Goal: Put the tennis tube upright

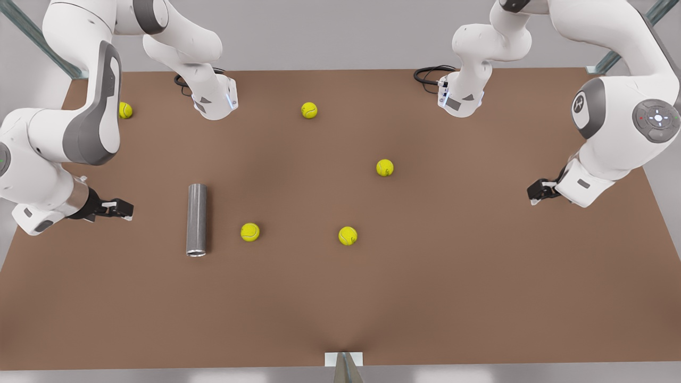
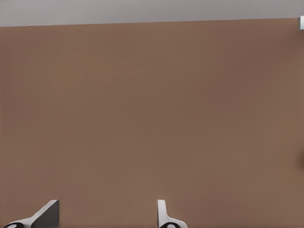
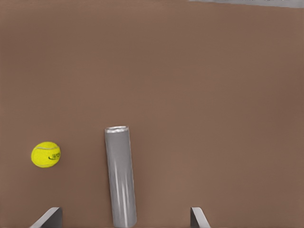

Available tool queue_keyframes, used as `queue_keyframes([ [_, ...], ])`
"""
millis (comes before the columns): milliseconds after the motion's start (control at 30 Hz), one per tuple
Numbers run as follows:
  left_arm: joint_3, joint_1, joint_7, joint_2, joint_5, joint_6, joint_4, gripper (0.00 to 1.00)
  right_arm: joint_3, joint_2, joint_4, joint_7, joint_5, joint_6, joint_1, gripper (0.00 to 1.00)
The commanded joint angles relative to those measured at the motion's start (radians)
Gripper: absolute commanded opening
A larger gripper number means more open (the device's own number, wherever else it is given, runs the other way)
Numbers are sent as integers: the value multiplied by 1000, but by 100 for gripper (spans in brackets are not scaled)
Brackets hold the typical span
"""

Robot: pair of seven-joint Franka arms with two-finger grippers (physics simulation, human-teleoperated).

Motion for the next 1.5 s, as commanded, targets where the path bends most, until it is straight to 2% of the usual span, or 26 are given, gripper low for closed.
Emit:
queue_keyframes([
  [0,-1,1,23,0,0,6,1,100,-1,-2,-3,-14,-1,28,6,100],
  [133,-1,-7,27,0,2,3,-4,100,18,-17,-95,-15,-22,53,9,100],
  [300,-1,-15,25,-2,2,3,-12,100,34,-72,-416,-31,-28,353,12,100],
  [400,-1,-15,25,-2,3,3,-13,100,31,-59,-536,-92,13,507,12,100],
  [433,1,-15,25,-2,3,3,-12,100,28,-59,-591,-86,102,596,11,100],
  [500,1,-15,25,-2,3,3,-12,100,16,-31,-580,-77,182,590,9,100],
  [567,1,-15,20,0,3,1,-13,100,16,-16,-600,-72,173,608,12,100],
  [633,1,-15,20,0,3,3,-13,100,15,12,-603,-140,113,611,28,100],
  [767,1,-15,20,9,3,4,-12,100,16,32,-703,-183,110,749,55,100],
  [833,1,-15,20,9,3,6,-12,100,15,47,-731,-181,5,781,55,100],
  [1067,1,-13,20,17,5,10,-12,100,10,130,-775,-176,-7,909,34,100],
  [1367,1,-13,20,17,5,10,-12,100,11,181,-777,-172,5,939,41,100],
  [1467,1,-13,20,17,5,10,-12,100,11,184,-777,-181,5,941,43,87],
])
